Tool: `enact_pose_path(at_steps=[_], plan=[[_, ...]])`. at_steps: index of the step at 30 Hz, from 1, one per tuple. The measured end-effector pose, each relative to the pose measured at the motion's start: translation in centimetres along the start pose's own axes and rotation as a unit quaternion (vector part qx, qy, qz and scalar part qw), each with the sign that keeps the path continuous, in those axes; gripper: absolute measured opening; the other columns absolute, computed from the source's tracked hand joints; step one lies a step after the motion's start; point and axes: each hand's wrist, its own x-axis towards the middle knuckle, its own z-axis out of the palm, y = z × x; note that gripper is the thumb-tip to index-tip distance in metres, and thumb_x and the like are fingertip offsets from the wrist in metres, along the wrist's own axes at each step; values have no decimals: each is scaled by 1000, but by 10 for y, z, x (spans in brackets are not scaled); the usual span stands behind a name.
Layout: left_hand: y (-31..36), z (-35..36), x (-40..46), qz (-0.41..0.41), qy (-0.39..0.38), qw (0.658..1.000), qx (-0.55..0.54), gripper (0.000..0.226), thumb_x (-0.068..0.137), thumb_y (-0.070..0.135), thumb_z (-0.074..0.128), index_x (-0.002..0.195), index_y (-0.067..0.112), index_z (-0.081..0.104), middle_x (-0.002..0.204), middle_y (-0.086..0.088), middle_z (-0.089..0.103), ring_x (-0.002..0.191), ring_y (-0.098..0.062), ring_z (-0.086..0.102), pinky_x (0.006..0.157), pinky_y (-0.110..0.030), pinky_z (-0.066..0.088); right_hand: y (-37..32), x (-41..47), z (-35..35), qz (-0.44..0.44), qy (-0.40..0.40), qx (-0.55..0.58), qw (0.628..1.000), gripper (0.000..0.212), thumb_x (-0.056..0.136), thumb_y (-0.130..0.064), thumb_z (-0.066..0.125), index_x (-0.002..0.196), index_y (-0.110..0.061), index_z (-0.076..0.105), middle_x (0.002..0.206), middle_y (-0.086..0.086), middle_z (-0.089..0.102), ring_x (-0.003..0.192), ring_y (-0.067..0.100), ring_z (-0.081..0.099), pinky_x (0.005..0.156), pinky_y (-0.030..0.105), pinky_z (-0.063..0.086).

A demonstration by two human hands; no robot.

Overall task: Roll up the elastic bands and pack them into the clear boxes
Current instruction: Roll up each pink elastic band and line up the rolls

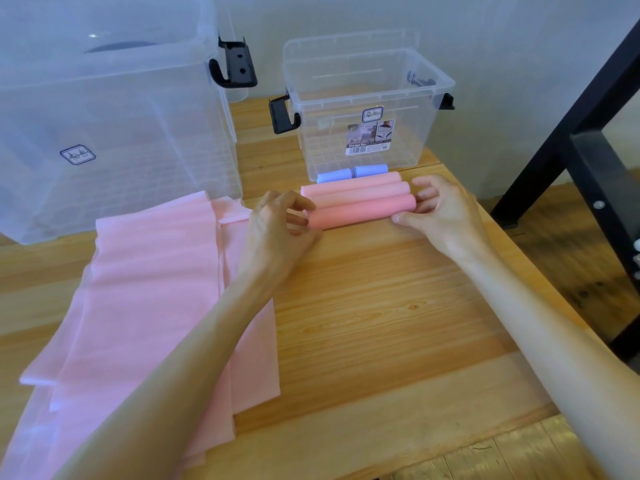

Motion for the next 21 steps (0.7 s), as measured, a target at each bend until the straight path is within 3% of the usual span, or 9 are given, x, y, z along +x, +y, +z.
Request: enact_pose_path(at_steps=[5, 12, 16, 21], plan=[[-1, -1, -1, -2, 1, 1000, -14, 42, 72, 10, 85, 108, 19, 64, 105, 8, 52, 80, 4, 62, 71, -6, 50, -1, -2, 0, -2, -3, 4, 1000, 71, 71, -21, 88, 134, -13, 56, 106, -3, 60, 86, 14, 62, 73, 16, 40], [-1, -1, -3, -17, 1, 1000, -22, 22, 79, 8, 77, 94, 19, 67, 101, 5, 64, 77, 3, 66, 68, -4, 47, 0, -3, -4, 4, 16, 18, 1000, 64, 77, -21, 85, 131, -15, 52, 97, -2, 64, 80, 7, 60, 65, 6, 38], [-3, -7, -1, -44, -12, 998, -32, 18, 80, 19, 79, 93, 25, 69, 91, 14, 69, 74, 7, 67, 63, -3, 45, 0, -2, -6, 4, 15, 20, 1000, 56, 78, -25, 83, 126, -14, 56, 94, 0, 67, 84, 12, 62, 76, 20, 43], [-4, -8, 1, -59, -24, 997, -43, 20, 81, 22, 79, 97, 27, 69, 91, 15, 68, 79, 1, 68, 62, -4, 46, 0, -3, -7, 7, 2, 13, 1000, 53, 81, -27, 81, 126, -13, 58, 98, 0, 65, 89, 15, 62, 79, 23, 42]])
